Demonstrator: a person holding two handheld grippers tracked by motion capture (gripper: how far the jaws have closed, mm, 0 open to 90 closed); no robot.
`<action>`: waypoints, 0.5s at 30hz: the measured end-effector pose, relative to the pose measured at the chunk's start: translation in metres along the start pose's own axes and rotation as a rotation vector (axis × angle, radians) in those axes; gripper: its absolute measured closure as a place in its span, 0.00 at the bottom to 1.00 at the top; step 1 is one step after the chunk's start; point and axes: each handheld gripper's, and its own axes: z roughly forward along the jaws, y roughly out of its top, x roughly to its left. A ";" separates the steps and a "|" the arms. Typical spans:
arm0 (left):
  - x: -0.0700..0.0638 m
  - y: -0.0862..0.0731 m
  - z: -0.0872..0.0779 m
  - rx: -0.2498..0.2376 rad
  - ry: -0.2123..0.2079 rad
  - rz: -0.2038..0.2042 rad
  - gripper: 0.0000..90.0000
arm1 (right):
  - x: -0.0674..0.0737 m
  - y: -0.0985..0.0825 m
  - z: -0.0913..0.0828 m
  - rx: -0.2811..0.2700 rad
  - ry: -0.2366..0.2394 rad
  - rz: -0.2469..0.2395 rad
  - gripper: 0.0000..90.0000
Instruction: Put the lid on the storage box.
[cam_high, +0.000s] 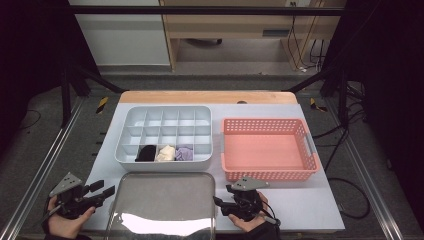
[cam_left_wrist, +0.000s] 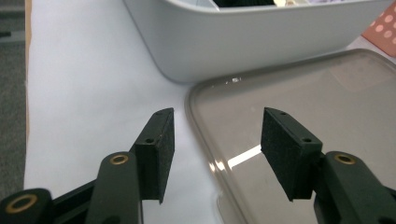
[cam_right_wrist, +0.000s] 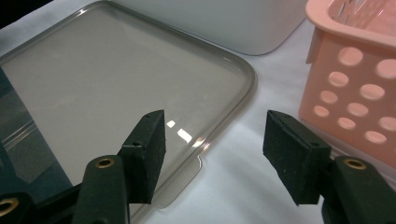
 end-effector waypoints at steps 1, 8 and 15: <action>-0.001 -0.003 -0.002 0.010 0.003 -0.001 0.49 | 0.001 0.000 0.000 0.002 -0.003 0.004 0.44; -0.008 -0.016 -0.005 0.066 0.008 -0.012 0.48 | 0.005 -0.003 0.001 0.018 0.004 0.009 0.45; -0.018 -0.026 -0.003 0.111 -0.005 -0.020 0.51 | 0.010 -0.009 0.006 0.049 0.019 0.056 0.53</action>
